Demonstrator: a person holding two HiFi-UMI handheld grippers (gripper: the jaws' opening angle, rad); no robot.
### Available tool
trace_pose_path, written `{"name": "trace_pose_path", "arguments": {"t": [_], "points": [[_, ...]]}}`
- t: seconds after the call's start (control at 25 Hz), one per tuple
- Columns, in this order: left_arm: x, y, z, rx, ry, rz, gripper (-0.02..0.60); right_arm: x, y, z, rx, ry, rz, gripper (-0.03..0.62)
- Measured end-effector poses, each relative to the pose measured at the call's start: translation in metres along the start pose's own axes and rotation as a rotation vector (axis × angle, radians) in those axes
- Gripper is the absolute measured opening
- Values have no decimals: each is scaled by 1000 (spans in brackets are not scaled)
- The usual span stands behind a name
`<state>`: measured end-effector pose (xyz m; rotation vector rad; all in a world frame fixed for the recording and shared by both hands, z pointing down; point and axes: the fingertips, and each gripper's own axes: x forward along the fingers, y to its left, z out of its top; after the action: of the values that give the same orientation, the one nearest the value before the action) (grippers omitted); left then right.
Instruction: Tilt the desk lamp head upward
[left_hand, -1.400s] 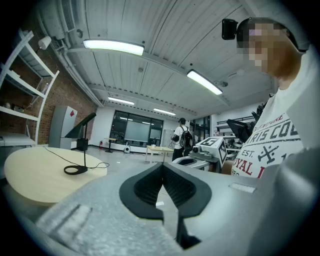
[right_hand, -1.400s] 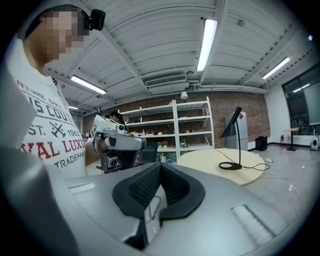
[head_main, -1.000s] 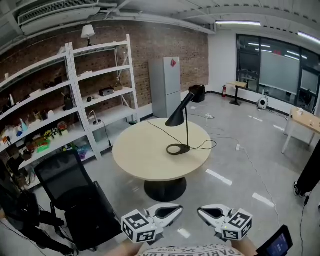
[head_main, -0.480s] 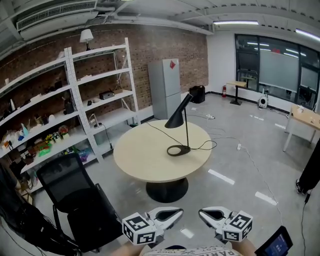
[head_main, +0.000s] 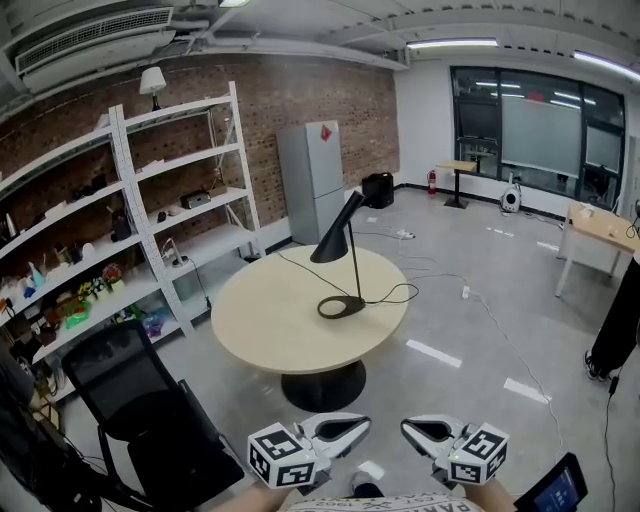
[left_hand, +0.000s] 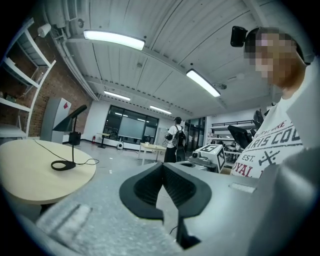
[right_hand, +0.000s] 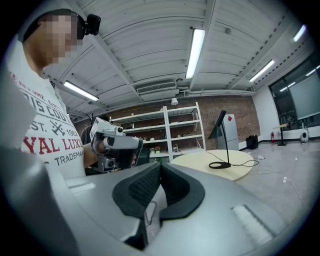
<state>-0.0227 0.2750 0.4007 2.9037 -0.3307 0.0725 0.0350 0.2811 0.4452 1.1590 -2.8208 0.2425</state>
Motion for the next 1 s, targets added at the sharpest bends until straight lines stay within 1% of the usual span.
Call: {"name": "trace_pose_path", "arguments": {"t": [0.08,0.2,0.4,0.56,0.68,0.84,1.0], "points": [[7,4,-5,0,17,-8,-2,-1,-8,-3,6,1,-13,5],[18,16,-4,-6,15,-19,-2,1,-23,-2,8,-2,-30,5],[39,52,-3,-16,29,-45,-2,16,-60,-2,21,-1,-58,5],[62,91,-1,-49,27,-55,-2,31,-94,-9,58,10,-78,5],[81,123,-1,-55,38,-61,-2,46,-128,-12,86,10,-93,5],[101,178,-4,-89,48,-48,-2,84,-174,-16,116,15,-86,5],[112,238,3,-121,55,-22,-2,125,-215,-9,129,36,-69,5]]}}
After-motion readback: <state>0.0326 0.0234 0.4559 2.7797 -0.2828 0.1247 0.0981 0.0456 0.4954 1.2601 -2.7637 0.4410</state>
